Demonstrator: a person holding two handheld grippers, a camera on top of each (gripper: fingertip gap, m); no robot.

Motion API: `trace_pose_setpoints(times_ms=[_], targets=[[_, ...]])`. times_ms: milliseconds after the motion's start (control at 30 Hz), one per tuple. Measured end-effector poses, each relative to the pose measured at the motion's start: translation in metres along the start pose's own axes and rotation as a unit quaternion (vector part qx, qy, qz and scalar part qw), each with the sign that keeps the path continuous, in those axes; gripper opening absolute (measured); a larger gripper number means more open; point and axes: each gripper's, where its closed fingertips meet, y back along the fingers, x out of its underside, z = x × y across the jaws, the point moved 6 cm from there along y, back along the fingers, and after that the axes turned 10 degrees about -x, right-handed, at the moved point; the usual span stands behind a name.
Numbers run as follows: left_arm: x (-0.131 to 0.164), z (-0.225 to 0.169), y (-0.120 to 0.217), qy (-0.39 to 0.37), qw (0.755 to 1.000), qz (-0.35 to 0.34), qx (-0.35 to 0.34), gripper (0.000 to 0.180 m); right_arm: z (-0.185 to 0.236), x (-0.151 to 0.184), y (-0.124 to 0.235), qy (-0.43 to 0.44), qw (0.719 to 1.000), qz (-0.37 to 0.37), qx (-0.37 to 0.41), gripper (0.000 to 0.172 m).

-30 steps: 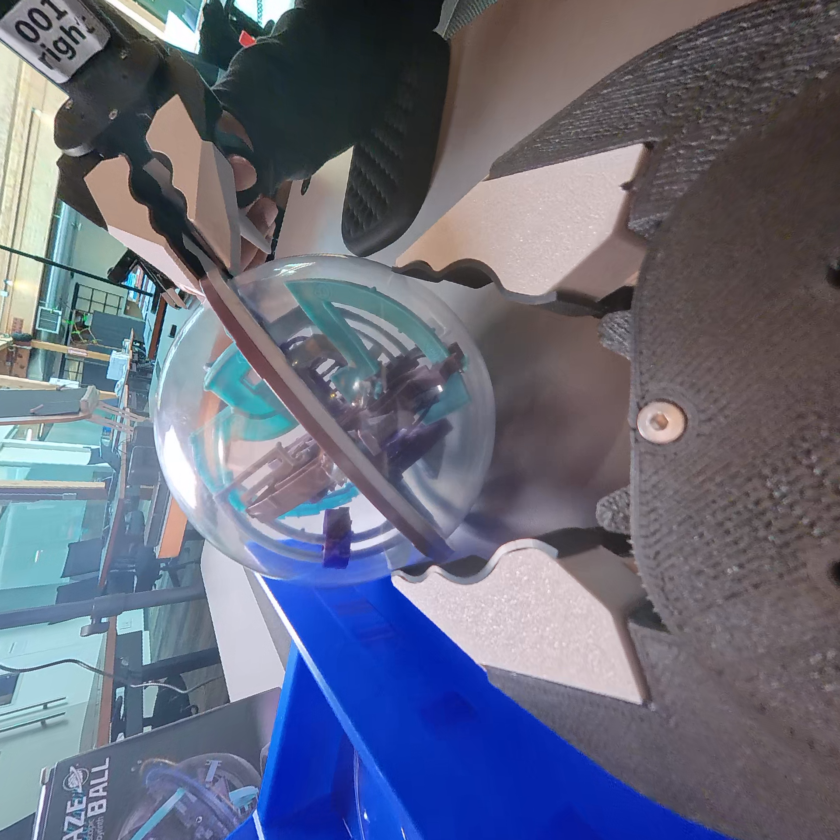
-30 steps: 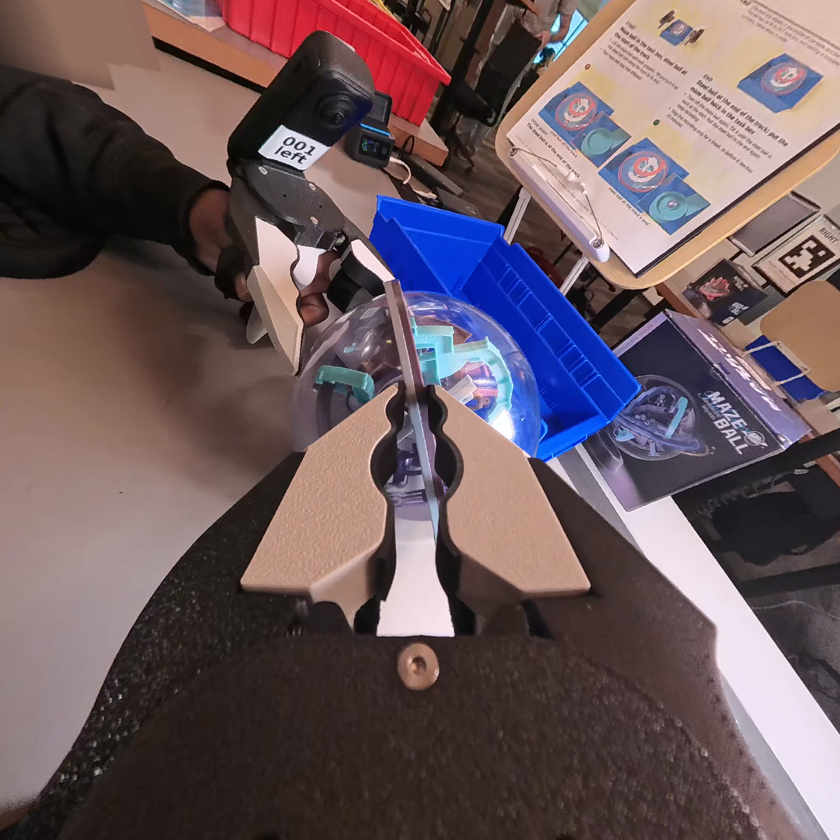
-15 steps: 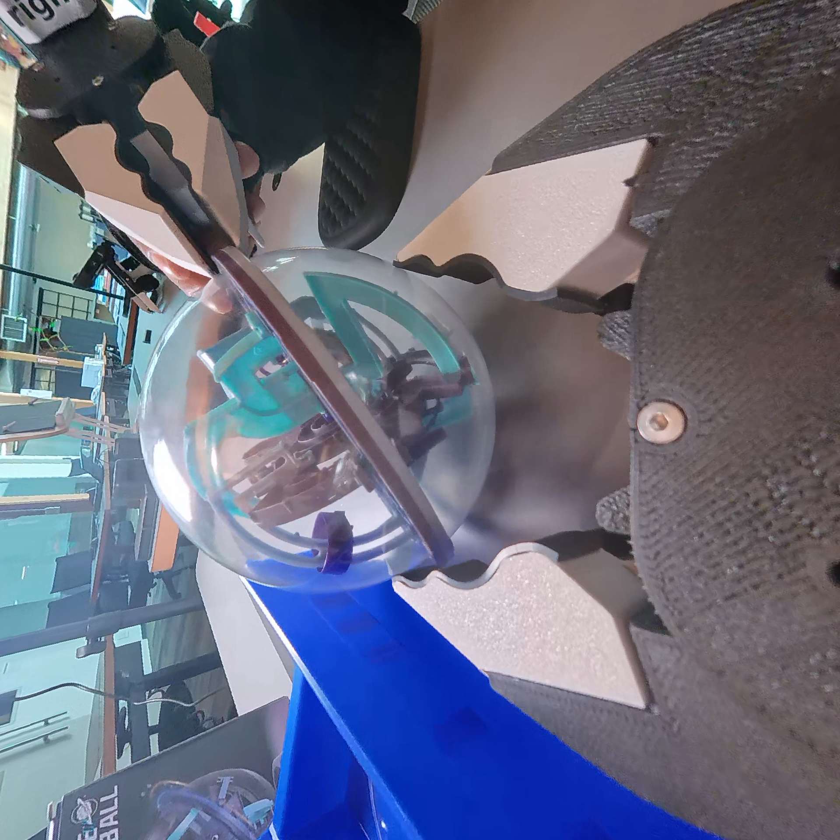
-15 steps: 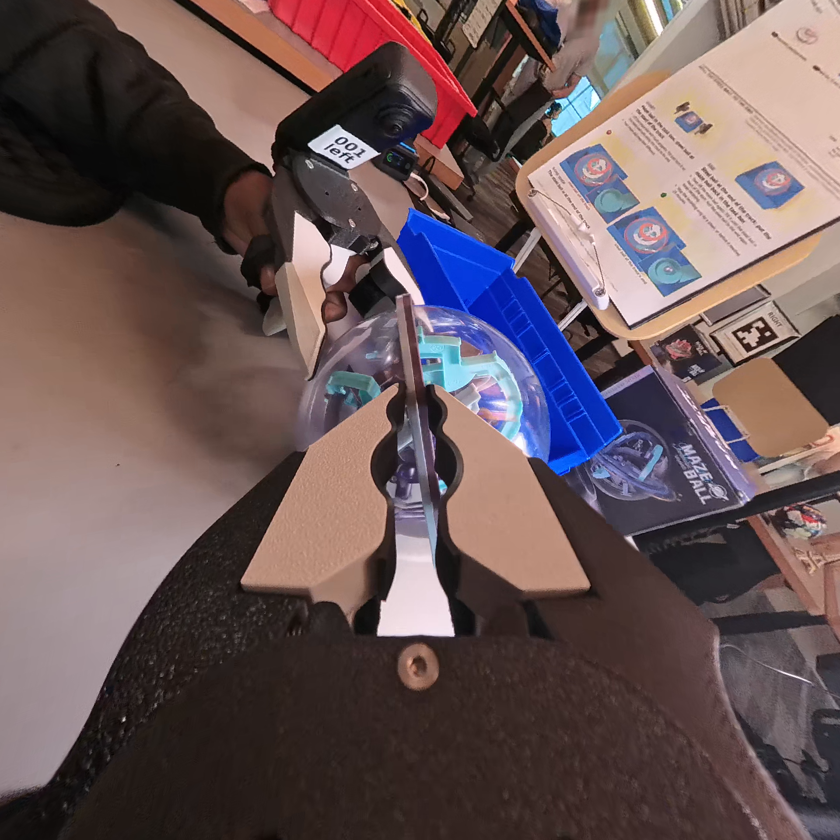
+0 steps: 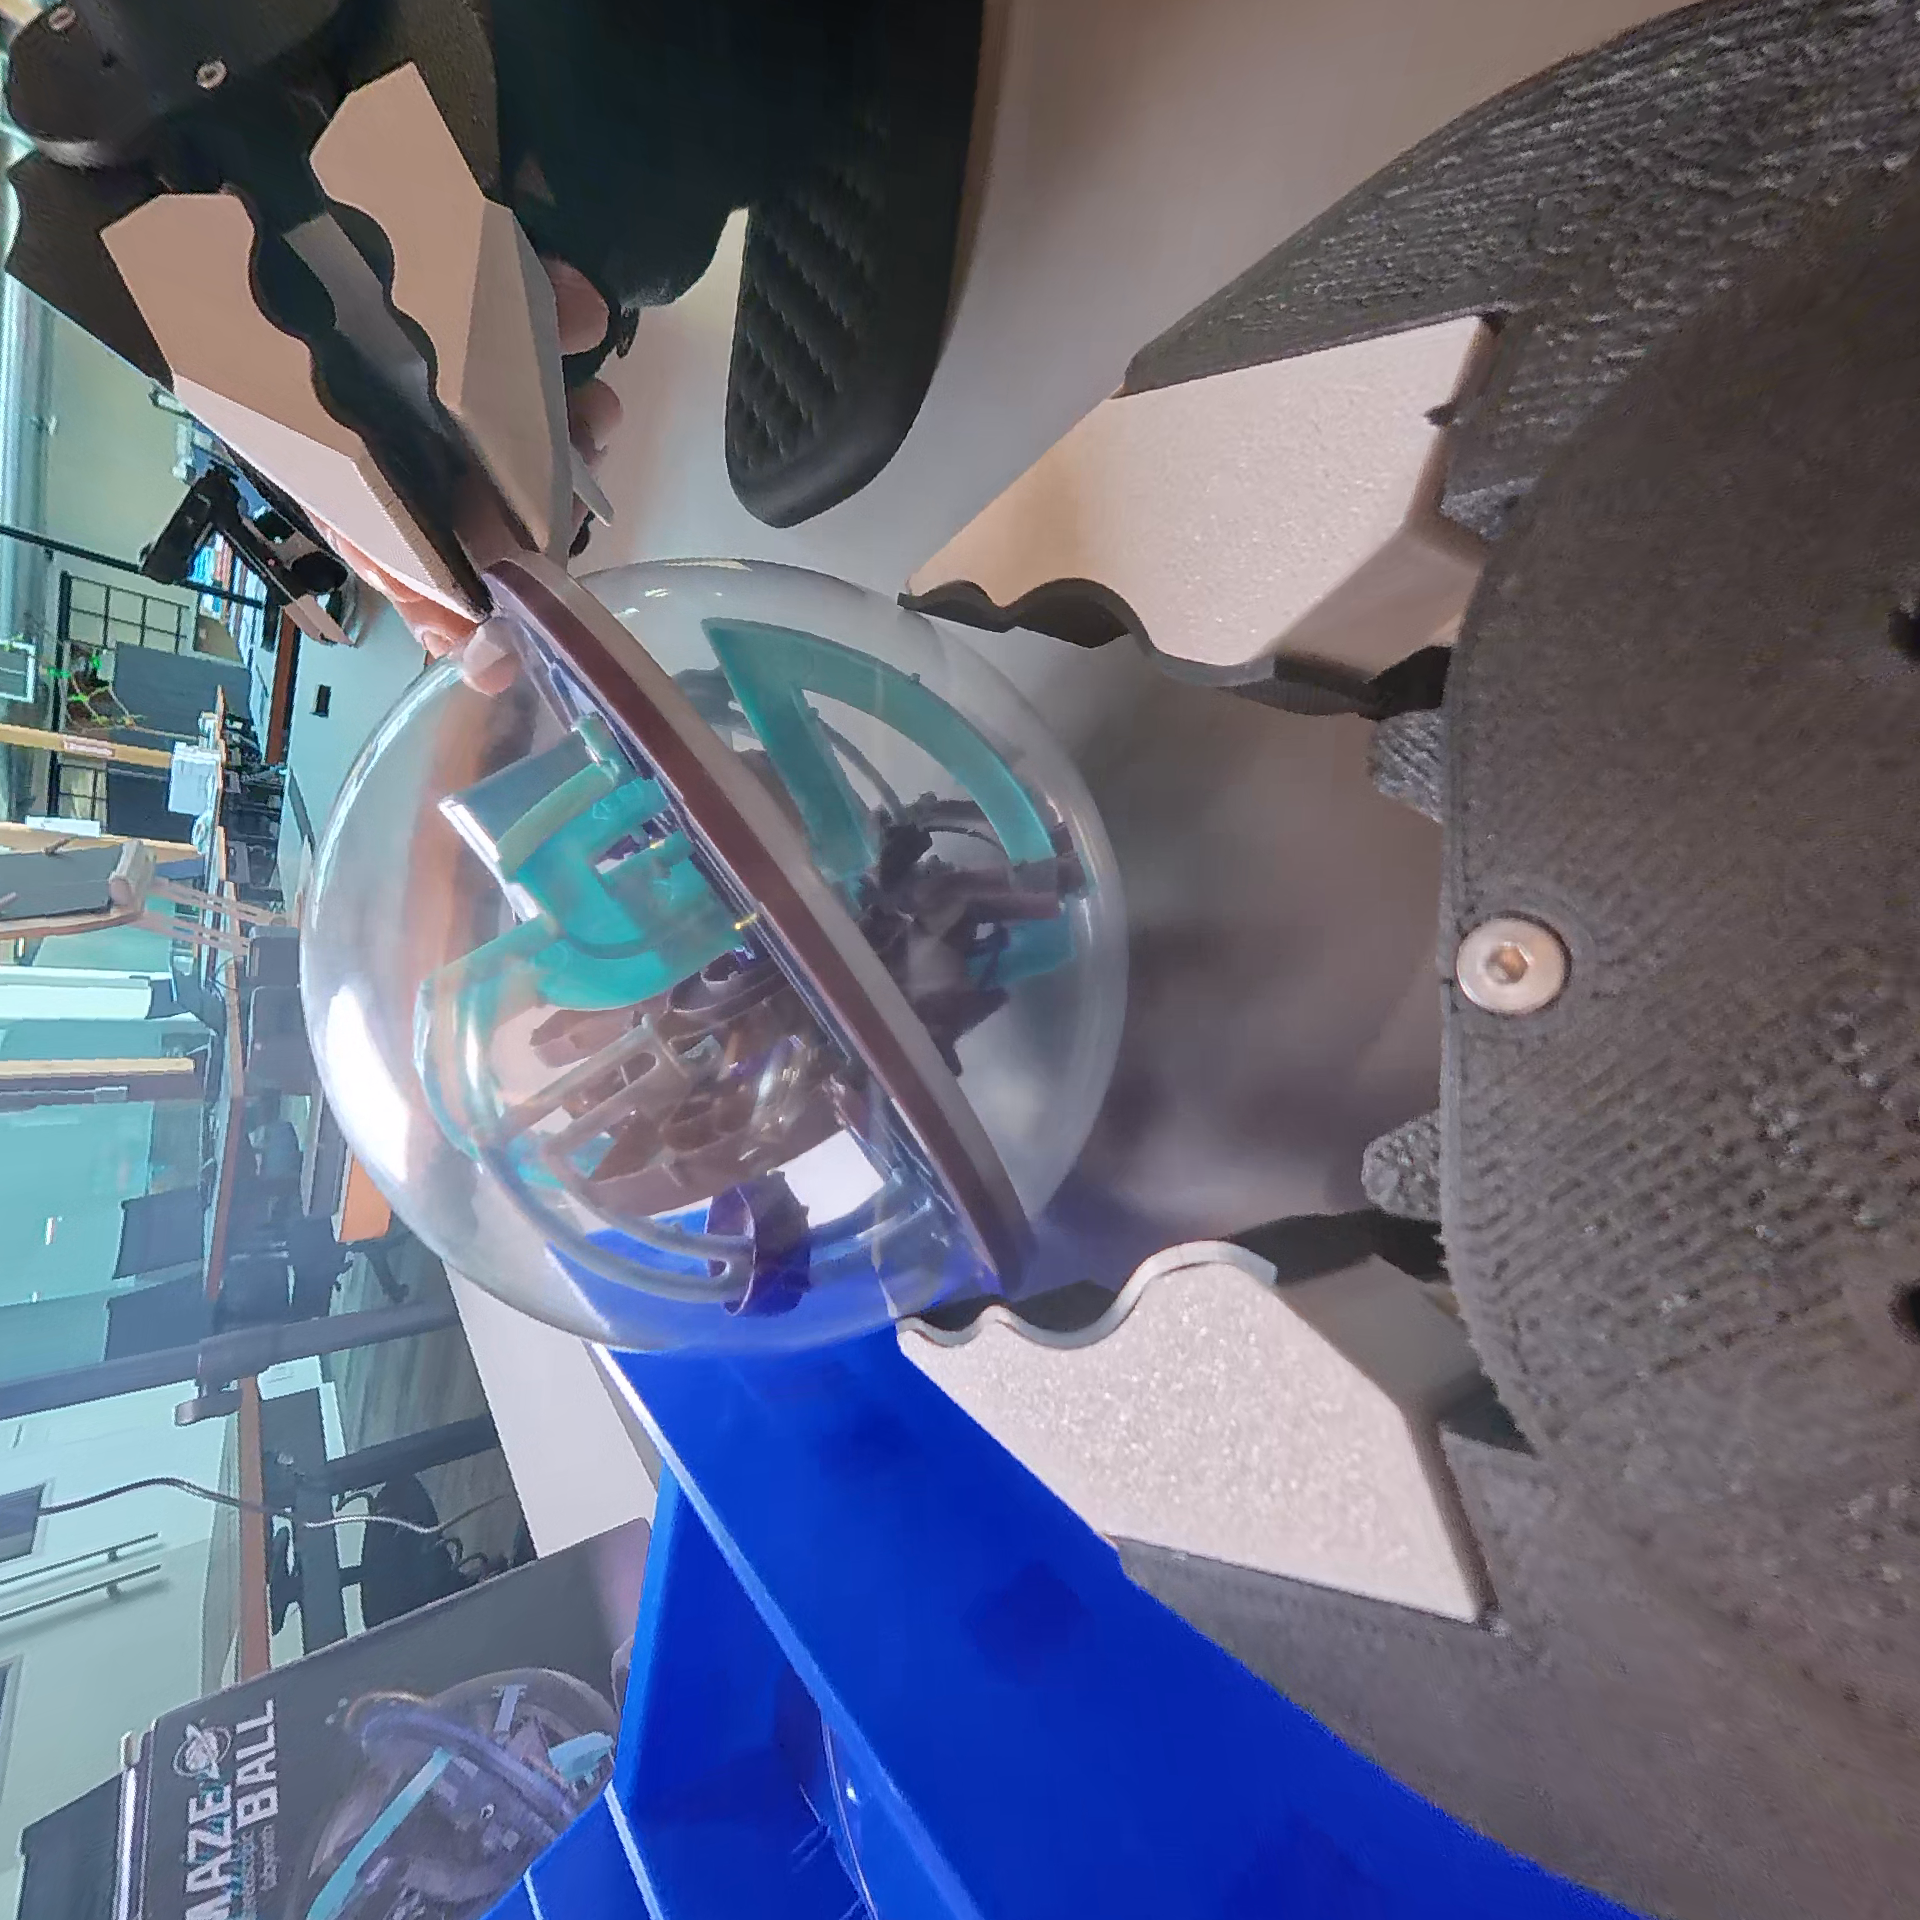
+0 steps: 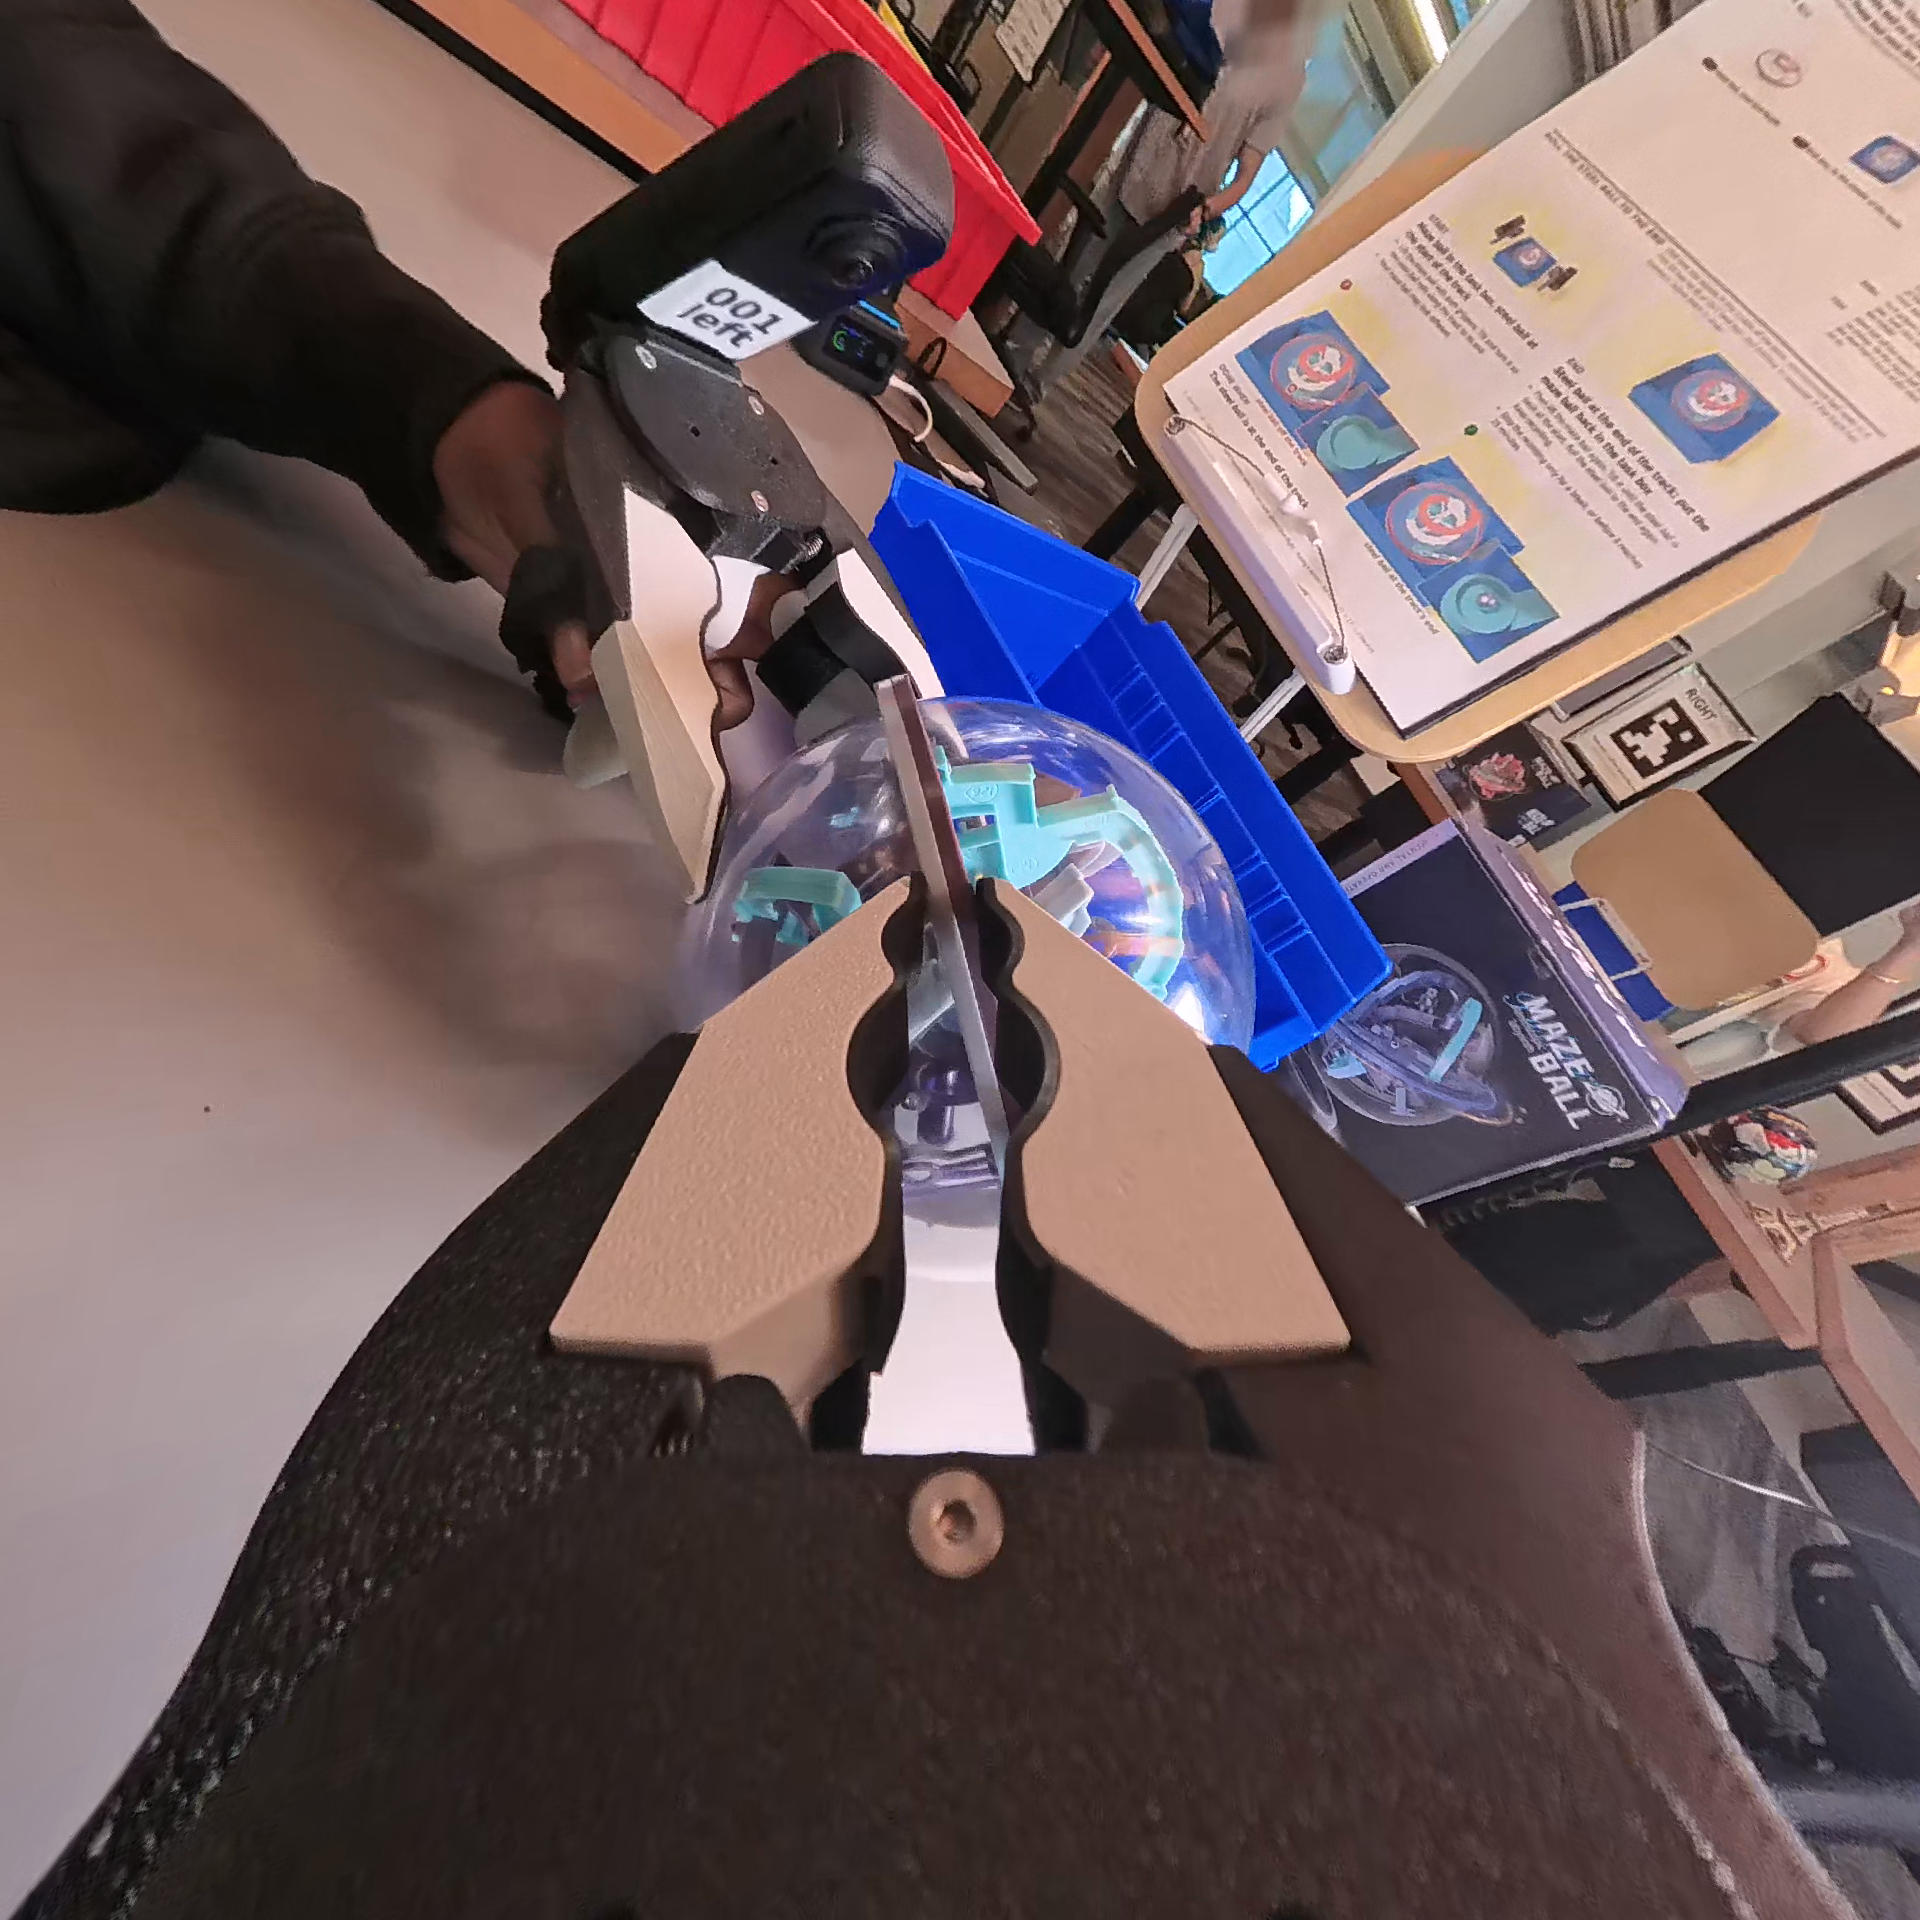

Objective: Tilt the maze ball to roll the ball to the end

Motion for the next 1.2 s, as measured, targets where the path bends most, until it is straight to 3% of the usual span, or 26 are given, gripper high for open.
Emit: trace_pose_setpoints(times_ms=[267,467,633,900,1200], targets=[[0.001,-0.005,0.006,-0.002,1.0,-0.005,-0.018,0.125,0.008,-0.008,-0.003,-0.032,0.999,0.019,0.011,0.008],[0.002,-0.016,0.016,-0.033,0.999,-0.01,0.008,0.124,0.03,-0.012,0.003,0.044,0.999,0.01,0.006,0.007],[0.003,-0.012,0.026,-0.017,0.999,-0.012,0.049,0.123,0.039,-0.012,-0.001,0.101,0.995,-0.014,0.014,0.007],[0.006,-0.015,0.031,-0.016,0.997,0.007,0.076,0.11,0.039,-0.015,0.006,0.099,0.992,-0.069,0.03,0.006],[-0.013,-0.022,0.037,0.036,0.99,-0.064,0.124,0.122,0.037,-0.019,0.027,0.062,0.99,-0.123,-0.004,0.007]])
